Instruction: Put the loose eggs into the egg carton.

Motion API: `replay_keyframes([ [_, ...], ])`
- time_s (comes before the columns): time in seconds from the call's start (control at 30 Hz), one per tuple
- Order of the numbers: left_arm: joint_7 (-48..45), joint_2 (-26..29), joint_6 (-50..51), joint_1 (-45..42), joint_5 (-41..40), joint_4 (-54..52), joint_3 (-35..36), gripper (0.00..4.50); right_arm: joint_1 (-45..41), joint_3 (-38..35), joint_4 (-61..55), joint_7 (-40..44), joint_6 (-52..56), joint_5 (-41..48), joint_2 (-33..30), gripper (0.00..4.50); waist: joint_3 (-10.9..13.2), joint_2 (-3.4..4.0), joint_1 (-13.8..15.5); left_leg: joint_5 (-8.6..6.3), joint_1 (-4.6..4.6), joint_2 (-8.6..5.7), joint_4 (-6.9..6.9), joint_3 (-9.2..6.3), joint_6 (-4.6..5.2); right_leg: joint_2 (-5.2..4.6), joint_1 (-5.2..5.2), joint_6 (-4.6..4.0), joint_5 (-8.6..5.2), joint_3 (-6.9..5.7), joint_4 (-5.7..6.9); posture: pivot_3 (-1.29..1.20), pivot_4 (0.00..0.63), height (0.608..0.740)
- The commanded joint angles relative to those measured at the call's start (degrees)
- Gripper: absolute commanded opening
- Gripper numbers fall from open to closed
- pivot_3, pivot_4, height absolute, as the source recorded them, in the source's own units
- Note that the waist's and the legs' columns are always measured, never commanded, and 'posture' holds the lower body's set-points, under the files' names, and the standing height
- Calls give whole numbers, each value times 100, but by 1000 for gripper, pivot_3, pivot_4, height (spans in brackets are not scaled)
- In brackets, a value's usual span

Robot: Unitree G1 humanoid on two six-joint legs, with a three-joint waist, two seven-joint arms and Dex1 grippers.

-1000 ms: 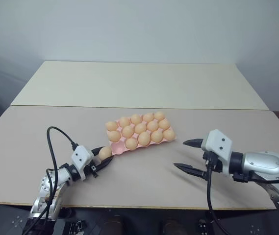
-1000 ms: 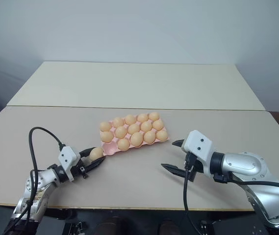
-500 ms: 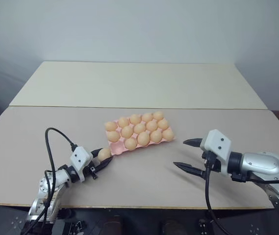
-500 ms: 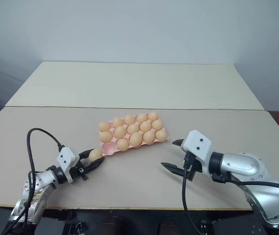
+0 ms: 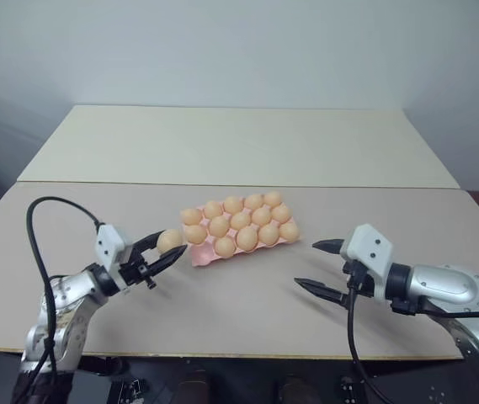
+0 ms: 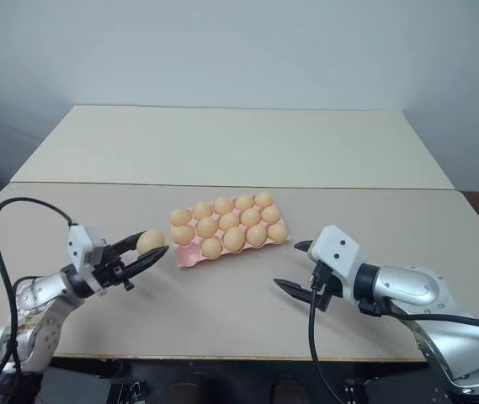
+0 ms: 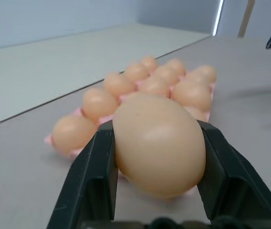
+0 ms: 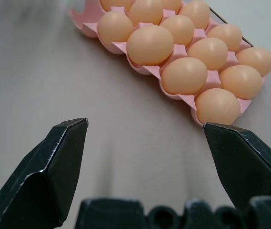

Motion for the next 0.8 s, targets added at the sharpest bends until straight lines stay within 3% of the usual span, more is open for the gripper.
replay_keyframes([
  [0.03, -141, -57, -110, -258, 238, 290, -262, 1909, -28, -142, -225, -156, -50, -25, 57, 4500, 0, 0, -29, 0, 0, 1, -1, 2, 0, 2, -1, 0, 0, 2, 0, 0, 150, 740],
  [0.23, -291, -75, -343, -569, 434, 749, -337, 1909, 274, -212, -441, -327, -23, -77, 104, 4500, 0, 0, -40, 0, -2, 1, 0, 2, 1, 3, -2, 0, 0, 1, -1, 0, 150, 740],
  [0.5, -453, -207, -643, -631, 429, 842, -303, 4368, 286, -228, -406, -404, -37, -67, 94, 4500, 0, 0, -42, 1, -1, 2, 1, 2, 1, 2, -2, 0, 0, 1, 0, 0, 150, 740],
  [0.63, -376, -237, -812, -607, 478, 936, -239, 4470, 233, -216, -338, -407, -61, -80, 97, 4500, 0, 0, -46, 0, -1, 2, 1, 1, 1, 3, -2, 0, 0, 2, 0, 0, 150, 740],
  [0.8, -460, 44, -524, -420, -37, 614, 329, 4470, 277, -194, -321, -375, -115, -102, 96, 4500, 0, 0, -65, 0, -3, 4, 1, 1, 1, 3, -4, 0, 0, 1, 0, 0, 150, 740],
])
